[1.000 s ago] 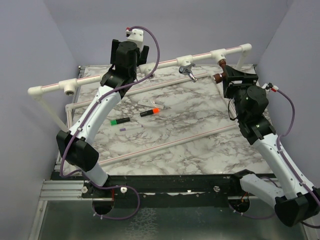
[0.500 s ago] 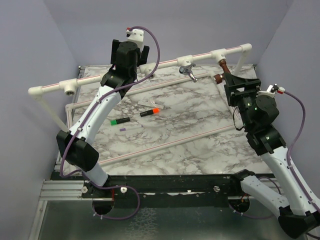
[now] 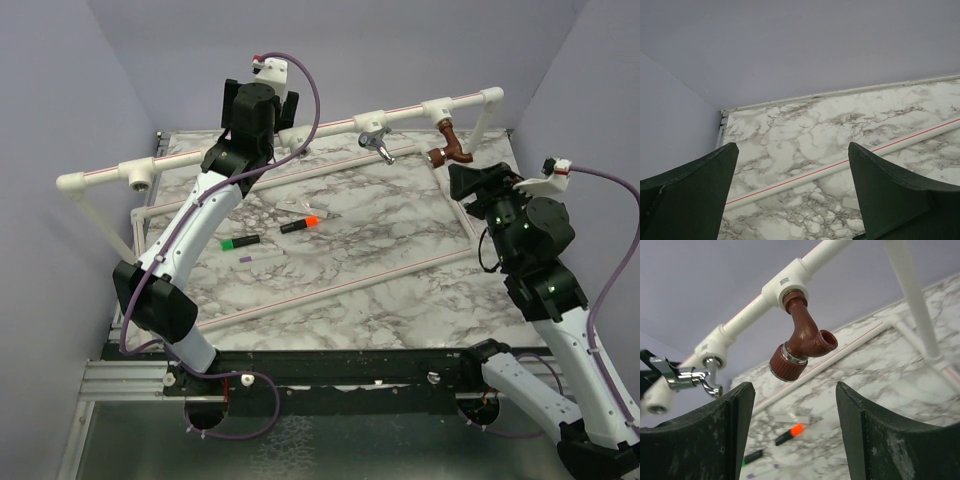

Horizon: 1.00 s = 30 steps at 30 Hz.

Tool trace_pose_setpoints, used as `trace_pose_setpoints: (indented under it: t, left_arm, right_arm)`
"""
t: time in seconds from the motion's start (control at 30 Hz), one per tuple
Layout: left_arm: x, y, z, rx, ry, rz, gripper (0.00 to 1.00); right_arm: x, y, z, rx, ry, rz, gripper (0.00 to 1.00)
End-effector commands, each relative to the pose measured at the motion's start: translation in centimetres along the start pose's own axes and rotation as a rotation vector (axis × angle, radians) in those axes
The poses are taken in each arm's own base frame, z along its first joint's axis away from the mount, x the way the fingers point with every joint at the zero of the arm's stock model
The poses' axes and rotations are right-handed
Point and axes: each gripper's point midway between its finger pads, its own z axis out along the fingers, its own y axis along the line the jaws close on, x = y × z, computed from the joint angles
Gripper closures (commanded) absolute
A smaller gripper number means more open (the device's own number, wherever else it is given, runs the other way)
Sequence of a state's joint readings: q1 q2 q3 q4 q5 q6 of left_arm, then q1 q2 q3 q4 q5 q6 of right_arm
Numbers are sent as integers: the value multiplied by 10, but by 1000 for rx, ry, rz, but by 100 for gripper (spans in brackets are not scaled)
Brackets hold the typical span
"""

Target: Install the water faucets

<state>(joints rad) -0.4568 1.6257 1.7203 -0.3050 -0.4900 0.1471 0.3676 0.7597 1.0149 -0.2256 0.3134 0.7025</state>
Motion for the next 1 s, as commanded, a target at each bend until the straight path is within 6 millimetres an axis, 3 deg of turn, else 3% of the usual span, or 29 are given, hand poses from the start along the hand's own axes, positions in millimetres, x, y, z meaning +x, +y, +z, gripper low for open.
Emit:
trace_pose_setpoints:
  t: [0.0,0.2,0.37,0.73,0.97]
  left_arm:
    - [51,-61,-2,189,135,17,7]
    - [51,-61,-2,188,135,18,7]
    - [50,-61,-3,191,133,16,7]
    - [51,-62,-3,192,134,16,7]
    - [51,-62,-3,195,134,16,8]
  right_arm:
    - [-14,9,-6,-103,-15,-416,29]
    - [-27,-3,-9,-106,-33,-845,29]
    - [-14,-12,-11,-209,2,-1269,29]
    - [-3,-23,4,-293,34,-1798,29]
    - [-12,-27,23,-219,-51,-2090,29]
